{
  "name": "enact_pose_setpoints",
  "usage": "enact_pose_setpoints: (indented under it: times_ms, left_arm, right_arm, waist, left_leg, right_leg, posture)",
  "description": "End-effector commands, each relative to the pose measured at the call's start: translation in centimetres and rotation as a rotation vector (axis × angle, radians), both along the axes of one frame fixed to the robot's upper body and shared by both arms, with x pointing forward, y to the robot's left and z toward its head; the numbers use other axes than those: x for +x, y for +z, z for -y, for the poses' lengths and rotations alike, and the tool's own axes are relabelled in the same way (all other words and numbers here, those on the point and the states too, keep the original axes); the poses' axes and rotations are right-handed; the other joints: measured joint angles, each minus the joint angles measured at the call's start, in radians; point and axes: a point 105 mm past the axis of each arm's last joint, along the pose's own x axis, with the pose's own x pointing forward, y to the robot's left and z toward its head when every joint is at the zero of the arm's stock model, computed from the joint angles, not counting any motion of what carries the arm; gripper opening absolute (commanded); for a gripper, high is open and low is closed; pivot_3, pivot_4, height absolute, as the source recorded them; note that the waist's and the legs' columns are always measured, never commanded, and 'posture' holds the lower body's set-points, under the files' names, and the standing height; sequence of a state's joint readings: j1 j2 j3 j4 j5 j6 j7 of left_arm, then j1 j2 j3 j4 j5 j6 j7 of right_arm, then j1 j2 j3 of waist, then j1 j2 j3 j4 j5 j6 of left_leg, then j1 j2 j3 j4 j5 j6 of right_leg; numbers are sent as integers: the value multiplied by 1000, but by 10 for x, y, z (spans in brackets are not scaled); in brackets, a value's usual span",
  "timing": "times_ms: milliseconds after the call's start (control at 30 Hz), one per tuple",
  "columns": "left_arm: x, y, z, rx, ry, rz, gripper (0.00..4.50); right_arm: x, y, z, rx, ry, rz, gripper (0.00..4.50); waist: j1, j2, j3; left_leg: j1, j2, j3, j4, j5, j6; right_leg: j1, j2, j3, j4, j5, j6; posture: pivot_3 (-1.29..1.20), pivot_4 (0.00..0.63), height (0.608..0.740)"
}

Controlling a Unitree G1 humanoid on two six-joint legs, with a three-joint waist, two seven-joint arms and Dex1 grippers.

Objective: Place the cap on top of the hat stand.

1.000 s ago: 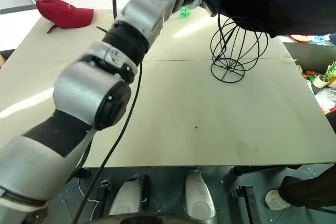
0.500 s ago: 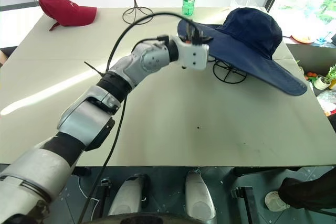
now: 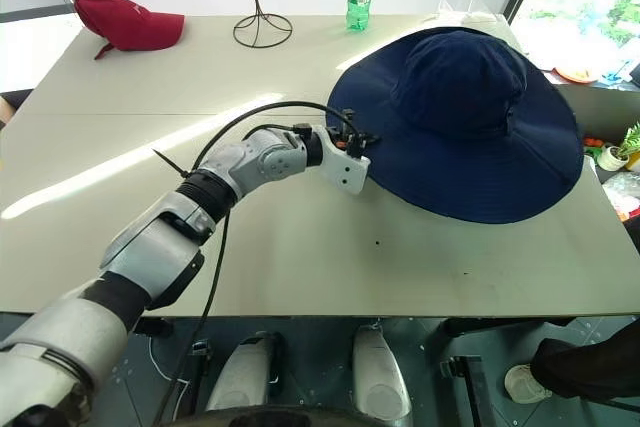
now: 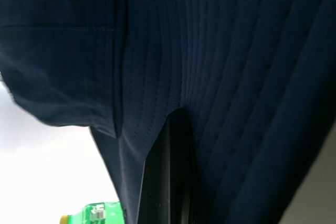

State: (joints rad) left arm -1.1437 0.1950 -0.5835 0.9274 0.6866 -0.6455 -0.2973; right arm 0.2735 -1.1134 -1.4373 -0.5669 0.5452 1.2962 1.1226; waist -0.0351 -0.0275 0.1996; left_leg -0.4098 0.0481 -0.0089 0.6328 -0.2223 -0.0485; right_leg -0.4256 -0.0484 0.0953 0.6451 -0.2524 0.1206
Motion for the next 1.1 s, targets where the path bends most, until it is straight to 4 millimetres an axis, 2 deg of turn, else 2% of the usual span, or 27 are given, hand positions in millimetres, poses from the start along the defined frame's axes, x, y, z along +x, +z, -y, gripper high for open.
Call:
enact_pose_setpoints:
  times_ms: [33, 133, 233, 267, 333, 567, 700, 800, 900, 967, 1100]
  left_arm:
    - [0, 18, 8, -41, -11, 21, 16]
    - [-1, 31, 12, -62, -23, 56, 16]
    - [-2, 36, 12, -56, -36, 80, 16]
    - [-2, 36, 10, -54, -37, 79, 284]
    - [-2, 34, 8, -49, -35, 68, 858]
    - [-5, 25, -6, -19, -49, 45, 4362]
    - [-9, 23, -21, 9, -58, 29, 4444]
    - [-5, 29, -49, -8, -8, -61, 4444]
    - [-1, 41, -82, -109, 89, -318, 4444]
    - [-15, 49, -97, -154, 61, -552, 4444]
    - [-44, 94, -133, -247, -49, -945, 4444]
  right_arm:
    - [-2, 8, -1, -39, -2, 32, 4500]
    - [0, 8, -2, -40, 8, 27, 4500]
    - [1, 6, -2, -43, 14, 20, 4500]
    - [2, 6, -2, -44, 16, 19, 4500]
    - [3, 6, -2, -44, 18, 19, 4500]
    - [6, 4, -1, -45, 25, 14, 4500]
    - [7, 2, -1, -52, 34, 2, 4500]
    - [10, 2, 1, -56, 37, -5, 4500]
    - [12, 2, 4, -62, 36, -12, 4500]
    - [13, 2, 6, -67, 40, -18, 4500]
    - [18, 3, 7, -72, 64, -26, 4500]
  waist:
    - [0, 0, 0]
    - [0, 0, 0]
    - [-2, 0, 0]
    - [-2, 0, 0]
    - [-1, 0, 0]
    - [-6, 0, 0]
    - [-7, 0, 0]
    - [-9, 1, 0]
    - [-9, 1, 0]
    - [-9, 1, 0]
    - [-10, 1, 0]
  left_leg:
    - [0, 0, 0, 0, 0, 0]
    - [0, 0, 0, 0, 0, 0]
    - [0, 0, 0, 0, 0, 0]
    - [0, 0, 0, 0, 0, 0]
    - [0, 0, 0, 0, 0, 0]
    - [0, 0, 0, 0, 0, 0]
    - [0, 0, 0, 0, 0, 0]
    - [1, 0, 0, 0, 0, 0]
    - [1, 0, 0, 0, 0, 0]
    - [1, 0, 0, 0, 0, 0]
    - [1, 1, 0, 0, 0, 0]
  right_leg:
    - [0, 0, 0, 0, 0, 0]
    - [0, 0, 0, 0, 0, 0]
    - [0, 0, 0, 0, 0, 0]
    - [0, 0, 0, 0, 0, 0]
    - [0, 0, 0, 0, 0, 0]
    - [0, 0, 0, 0, 0, 0]
    - [0, 0, 0, 0, 0, 0]
    - [0, 0, 0, 1, 0, 0]
    - [0, 0, 0, 1, 0, 0]
    - [0, 0, 0, 2, 0, 0]
    - [0, 1, 0, 2, 0, 0]
  posture:
    - [0, 150, 739]
    - [0, 150, 739]
    - [0, 150, 739]
    - [0, 150, 739]
    - [0, 150, 739]
    - [0, 150, 739]
    - [0, 150, 739]
    - [0, 150, 739]
    - [0, 150, 739]
    - [0, 150, 739]
    - [0, 150, 739]
